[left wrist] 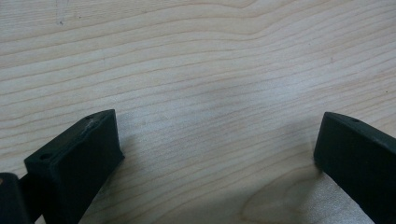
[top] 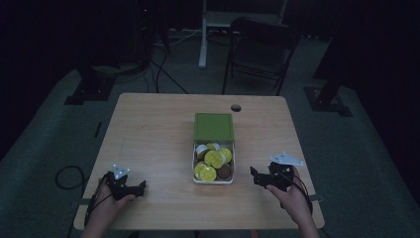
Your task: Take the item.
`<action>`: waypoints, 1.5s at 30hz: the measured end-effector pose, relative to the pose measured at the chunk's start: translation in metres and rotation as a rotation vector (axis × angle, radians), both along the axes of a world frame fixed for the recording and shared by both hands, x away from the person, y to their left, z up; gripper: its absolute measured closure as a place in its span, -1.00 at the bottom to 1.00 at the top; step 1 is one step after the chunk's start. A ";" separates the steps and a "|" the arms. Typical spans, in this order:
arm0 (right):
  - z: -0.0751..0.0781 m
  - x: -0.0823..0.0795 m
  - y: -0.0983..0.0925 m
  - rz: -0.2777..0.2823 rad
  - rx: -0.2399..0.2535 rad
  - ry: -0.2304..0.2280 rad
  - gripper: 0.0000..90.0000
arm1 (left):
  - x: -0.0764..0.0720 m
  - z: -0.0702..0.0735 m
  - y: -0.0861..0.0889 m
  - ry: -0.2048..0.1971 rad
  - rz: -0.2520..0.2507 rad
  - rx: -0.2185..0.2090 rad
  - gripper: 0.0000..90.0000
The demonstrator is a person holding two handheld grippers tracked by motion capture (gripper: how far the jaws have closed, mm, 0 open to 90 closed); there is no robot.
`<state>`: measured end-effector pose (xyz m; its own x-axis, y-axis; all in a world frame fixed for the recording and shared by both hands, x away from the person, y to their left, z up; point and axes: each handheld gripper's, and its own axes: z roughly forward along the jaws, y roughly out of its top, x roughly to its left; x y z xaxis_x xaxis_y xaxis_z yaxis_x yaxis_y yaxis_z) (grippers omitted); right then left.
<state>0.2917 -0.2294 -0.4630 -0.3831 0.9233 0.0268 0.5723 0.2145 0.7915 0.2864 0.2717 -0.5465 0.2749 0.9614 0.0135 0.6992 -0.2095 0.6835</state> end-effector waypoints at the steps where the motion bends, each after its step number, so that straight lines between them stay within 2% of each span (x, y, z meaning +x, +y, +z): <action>1: 0.002 -0.001 0.002 0.009 0.006 -0.005 -0.74 | 0.000 0.000 0.000 0.000 0.000 0.000 -0.98; 5: 0.009 -0.003 0.009 0.032 0.014 -0.020 -0.74 | 0.000 0.000 0.000 0.000 0.000 0.000 -0.98; 10: 0.022 -0.010 0.026 0.099 0.021 -0.051 -0.74 | 0.000 0.000 0.000 0.000 0.000 0.000 -0.98; 21: 0.034 -0.018 0.056 0.206 0.016 -0.087 -0.74 | 0.000 0.000 0.000 0.000 0.000 0.000 -0.98; 35: 0.029 -0.020 0.092 0.309 -0.009 -0.081 -0.69 | 0.000 0.000 0.000 0.000 0.000 0.000 -0.98; 45: 0.017 -0.019 0.116 0.373 -0.004 -0.054 -0.68 | 0.000 0.000 0.000 -0.001 0.000 0.000 -0.98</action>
